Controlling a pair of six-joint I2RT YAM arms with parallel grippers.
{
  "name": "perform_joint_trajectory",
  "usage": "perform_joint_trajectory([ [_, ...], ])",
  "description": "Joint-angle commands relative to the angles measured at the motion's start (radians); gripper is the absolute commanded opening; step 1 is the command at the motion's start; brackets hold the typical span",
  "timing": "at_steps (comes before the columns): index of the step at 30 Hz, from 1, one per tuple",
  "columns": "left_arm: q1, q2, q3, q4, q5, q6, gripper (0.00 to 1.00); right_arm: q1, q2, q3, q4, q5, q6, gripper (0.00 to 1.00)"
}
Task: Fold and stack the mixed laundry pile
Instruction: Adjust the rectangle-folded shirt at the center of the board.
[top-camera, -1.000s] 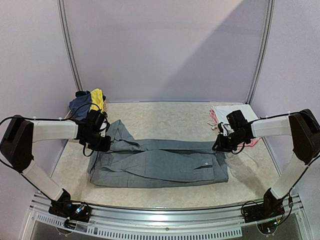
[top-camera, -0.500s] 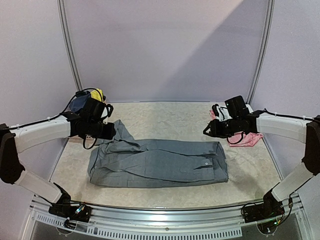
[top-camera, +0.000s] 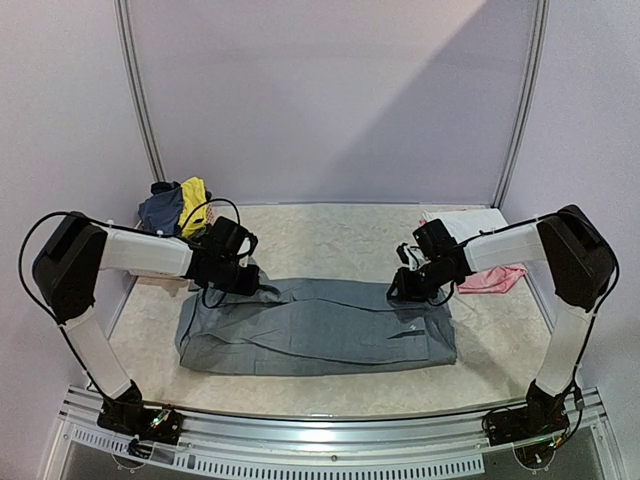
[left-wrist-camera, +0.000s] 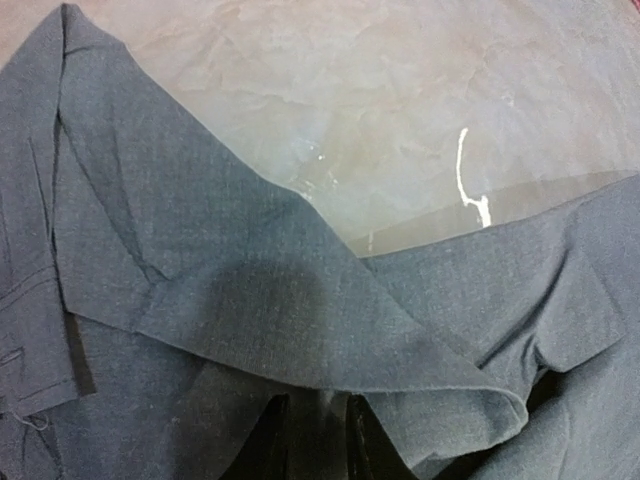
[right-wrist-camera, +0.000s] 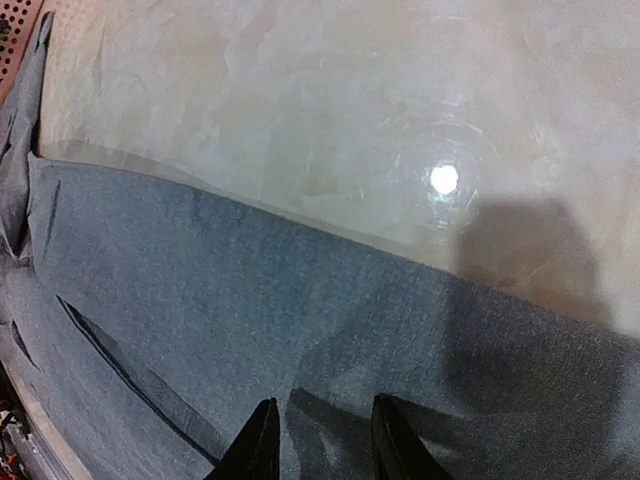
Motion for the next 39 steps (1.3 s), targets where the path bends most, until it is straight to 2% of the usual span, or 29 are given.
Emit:
perform_joint_trajectory([
  [1,-0.033,0.043,-0.004,0.065,-0.004,-0.031,0.21,-0.015,0.054,0.031,-0.015,0.057,-0.023,0.32],
  [6,-0.068,0.031,-0.013,0.017,-0.073,-0.038,0.21,-0.042,0.074,0.027,-0.048,0.138,-0.033,0.33],
  [10,-0.093,-0.048,0.010,-0.058,-0.139,-0.022,0.23,-0.045,0.074,0.059,-0.087,0.167,-0.053,0.33],
  [13,-0.094,-0.101,0.056,-0.146,-0.230,0.013,0.29,-0.046,0.059,0.089,-0.109,0.162,-0.071,0.34],
  [14,-0.092,-0.110,0.084,-0.186,-0.303,0.026,0.33,-0.046,0.052,0.099,-0.112,0.150,-0.075,0.34],
  [16,-0.072,-0.096,0.132,-0.258,-0.371,0.042,0.38,-0.042,0.036,0.116,-0.115,0.119,-0.083,0.35],
  [20,-0.025,-0.023,0.214,-0.359,-0.416,0.054,0.39,-0.023,0.011,0.146,-0.143,0.101,-0.103,0.37],
  [25,0.019,0.069,0.275,-0.419,-0.408,0.055,0.41,-0.002,-0.026,0.148,-0.162,0.097,-0.115,0.39],
  [30,0.030,0.132,0.307,-0.434,-0.397,0.063,0.51,0.012,-0.076,0.111,-0.157,0.095,-0.112,0.43],
  [39,0.060,0.190,0.326,-0.404,-0.363,0.079,0.51,0.043,-0.149,0.066,-0.157,0.113,-0.103,0.46],
])
